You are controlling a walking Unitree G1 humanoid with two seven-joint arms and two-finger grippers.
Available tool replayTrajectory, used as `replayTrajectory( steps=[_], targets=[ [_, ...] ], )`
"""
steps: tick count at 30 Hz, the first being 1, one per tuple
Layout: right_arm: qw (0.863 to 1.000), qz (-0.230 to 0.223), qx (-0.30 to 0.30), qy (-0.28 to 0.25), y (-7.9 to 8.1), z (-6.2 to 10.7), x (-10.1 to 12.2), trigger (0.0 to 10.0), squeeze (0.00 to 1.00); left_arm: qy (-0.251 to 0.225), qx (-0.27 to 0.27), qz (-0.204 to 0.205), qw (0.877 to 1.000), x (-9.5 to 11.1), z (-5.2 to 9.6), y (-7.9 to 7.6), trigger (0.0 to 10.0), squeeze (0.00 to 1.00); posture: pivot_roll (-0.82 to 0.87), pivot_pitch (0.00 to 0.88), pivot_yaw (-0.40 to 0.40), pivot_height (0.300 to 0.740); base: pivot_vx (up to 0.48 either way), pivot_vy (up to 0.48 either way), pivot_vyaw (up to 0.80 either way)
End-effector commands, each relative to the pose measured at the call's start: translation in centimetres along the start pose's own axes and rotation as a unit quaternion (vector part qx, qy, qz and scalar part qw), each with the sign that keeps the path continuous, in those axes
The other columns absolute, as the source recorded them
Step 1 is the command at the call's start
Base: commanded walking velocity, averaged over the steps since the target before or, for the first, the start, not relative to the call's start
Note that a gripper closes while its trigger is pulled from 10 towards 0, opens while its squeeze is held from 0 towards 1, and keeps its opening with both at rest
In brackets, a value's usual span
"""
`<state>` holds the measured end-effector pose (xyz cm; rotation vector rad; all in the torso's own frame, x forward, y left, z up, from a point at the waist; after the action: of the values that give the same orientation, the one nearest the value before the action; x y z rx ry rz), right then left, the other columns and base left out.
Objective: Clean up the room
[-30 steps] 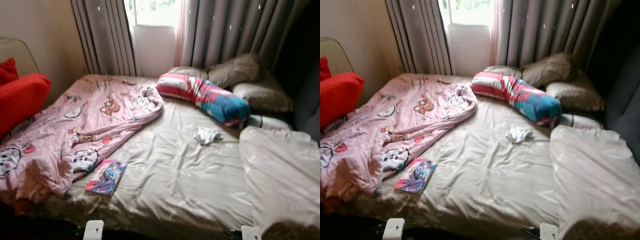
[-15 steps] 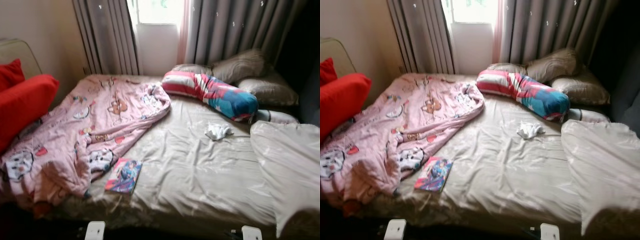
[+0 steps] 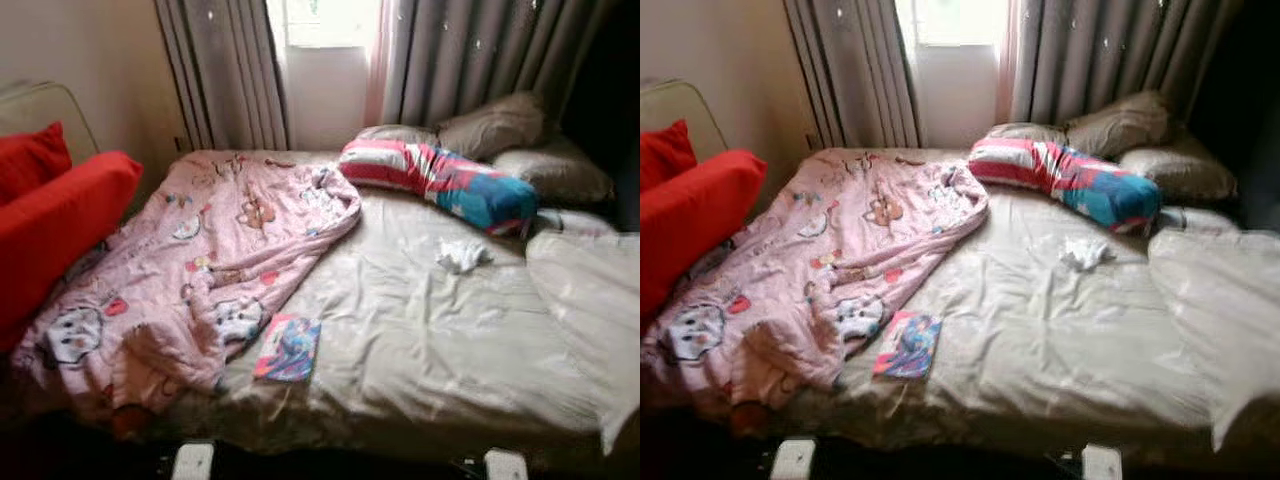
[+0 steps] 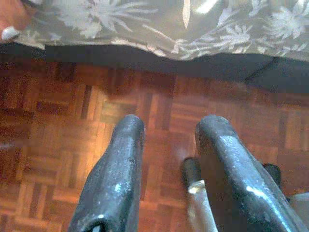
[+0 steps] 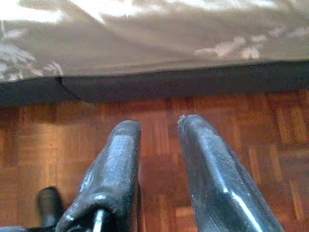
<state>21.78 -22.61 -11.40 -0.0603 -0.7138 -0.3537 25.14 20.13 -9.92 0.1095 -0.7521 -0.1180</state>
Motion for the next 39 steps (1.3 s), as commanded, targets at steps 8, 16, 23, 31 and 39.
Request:
replayTrajectory(
  steps=[8,16,23,31,39],
  targets=[
    [1.0,0.0,0.009,-0.006,0.69,-0.17,0.63,10.0,0.0,0.0,0.007,-0.002,1.0,0.16,-0.02,0.62,10.0,0.0,-0.08,0.024,0.014,0.74,0.0,0.354,0.0],
    [1.0,0.0,0.01,-0.006,0.71,-0.17,0.64,10.0,0.0,0.001,0.008,-0.002,1.0,0.16,-0.02,0.64,10.0,0.0,-0.08,0.025,0.014,0.74,0.0,0.355,0.0],
    [1.0,0.001,0.011,-0.006,0.74,-0.19,0.69,10.0,0.0,0.0,0.008,-0.002,1.0,0.21,-0.03,0.66,10.0,0.0,-0.08,0.03,0.015,0.74,0.0,0.356,0.0],
    [1.0,-0.001,0.011,-0.007,0.77,-0.2,0.76,10.0,0.0,0.0,0.008,-0.002,1.0,0.28,-0.05,0.67,10.0,0.0,-0.08,0.034,0.015,0.74,0.0,0.349,0.0],
    [1.0,-0.002,0.012,-0.008,0.78,-0.2,0.81,10.0,0.0,-0.007,0.005,0.002,1.0,0.46,-0.05,0.58,10.0,0.0,-0.08,0.037,0.013,0.74,0.0,0.0,0.0]
  ],
)
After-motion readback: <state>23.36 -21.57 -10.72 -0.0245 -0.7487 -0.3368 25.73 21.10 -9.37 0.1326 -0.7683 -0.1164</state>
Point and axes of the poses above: a point about 5 cm out from each wrist's last joint towards the gripper, its own z axis pointing back from the gripper into the wrist, its own x axis along the axis of the wrist's last joint, y = z × x, the point moved 5 cm from there along -z, pointing out of the wrist towards the gripper, and after that the axes turned 9 degrees about -z, right-handed, at the moved point
